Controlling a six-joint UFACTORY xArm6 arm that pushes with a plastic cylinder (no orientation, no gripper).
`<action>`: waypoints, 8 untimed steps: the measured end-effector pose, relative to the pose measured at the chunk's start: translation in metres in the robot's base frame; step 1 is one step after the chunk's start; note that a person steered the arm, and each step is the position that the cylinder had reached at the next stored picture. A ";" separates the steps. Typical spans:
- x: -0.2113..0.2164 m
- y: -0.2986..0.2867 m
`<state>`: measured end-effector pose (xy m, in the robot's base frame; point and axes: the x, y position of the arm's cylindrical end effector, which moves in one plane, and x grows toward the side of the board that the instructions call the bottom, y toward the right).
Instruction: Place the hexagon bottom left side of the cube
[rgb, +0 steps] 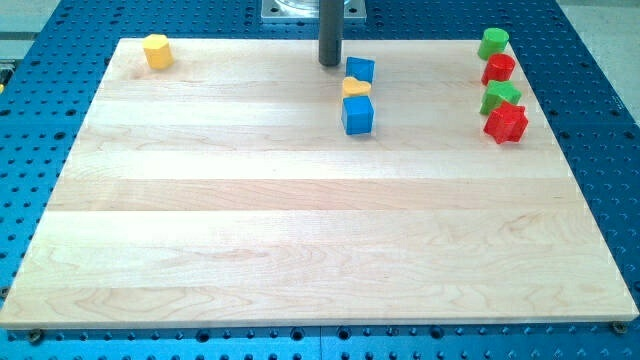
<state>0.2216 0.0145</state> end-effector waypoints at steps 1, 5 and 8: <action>-0.015 -0.046; -0.018 -0.199; 0.054 -0.216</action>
<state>0.2760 -0.2019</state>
